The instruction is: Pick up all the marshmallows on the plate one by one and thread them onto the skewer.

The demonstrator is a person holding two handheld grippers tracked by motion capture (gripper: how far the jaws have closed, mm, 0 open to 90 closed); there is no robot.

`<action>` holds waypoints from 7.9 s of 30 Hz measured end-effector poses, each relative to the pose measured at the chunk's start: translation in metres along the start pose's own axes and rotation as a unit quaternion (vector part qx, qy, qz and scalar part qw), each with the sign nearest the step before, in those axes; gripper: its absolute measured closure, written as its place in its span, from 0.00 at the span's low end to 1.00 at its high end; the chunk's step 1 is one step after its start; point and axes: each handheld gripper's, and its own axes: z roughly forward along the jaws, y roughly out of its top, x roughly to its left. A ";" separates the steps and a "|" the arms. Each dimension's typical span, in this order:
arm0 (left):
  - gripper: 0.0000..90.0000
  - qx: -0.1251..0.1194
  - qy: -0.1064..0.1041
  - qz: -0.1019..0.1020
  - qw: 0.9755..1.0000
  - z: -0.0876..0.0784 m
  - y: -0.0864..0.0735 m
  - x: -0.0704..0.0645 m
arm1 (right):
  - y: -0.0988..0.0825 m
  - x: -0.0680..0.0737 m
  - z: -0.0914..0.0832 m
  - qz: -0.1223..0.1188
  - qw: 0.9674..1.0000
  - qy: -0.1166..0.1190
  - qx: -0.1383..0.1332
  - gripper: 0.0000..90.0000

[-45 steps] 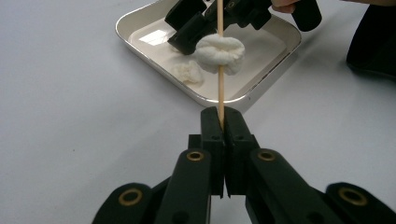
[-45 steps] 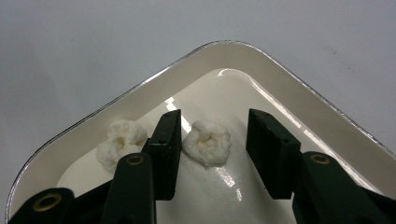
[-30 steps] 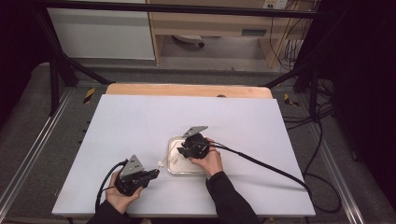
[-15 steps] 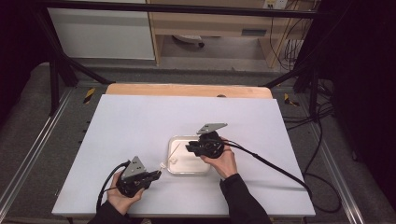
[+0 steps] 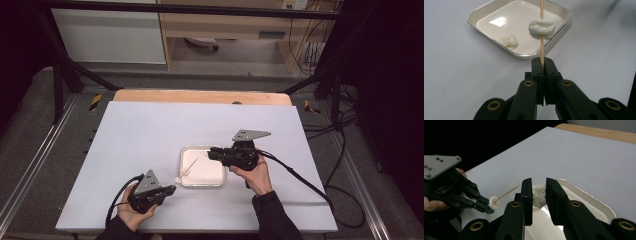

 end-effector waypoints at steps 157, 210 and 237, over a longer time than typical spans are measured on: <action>0.98 -0.021 0.040 -0.032 0.998 -0.019 -0.008 0.027 | -0.036 0.018 0.126 -0.101 0.979 -0.061 0.165 0.57; 0.98 -0.033 -0.004 0.007 0.999 -0.006 0.000 0.001 | -0.003 0.001 0.004 0.019 1.000 0.017 -0.002 0.80; 0.98 -0.040 -0.011 0.017 0.999 -0.004 0.000 -0.004 | -0.006 0.005 0.014 0.077 0.990 0.110 -0.033 0.83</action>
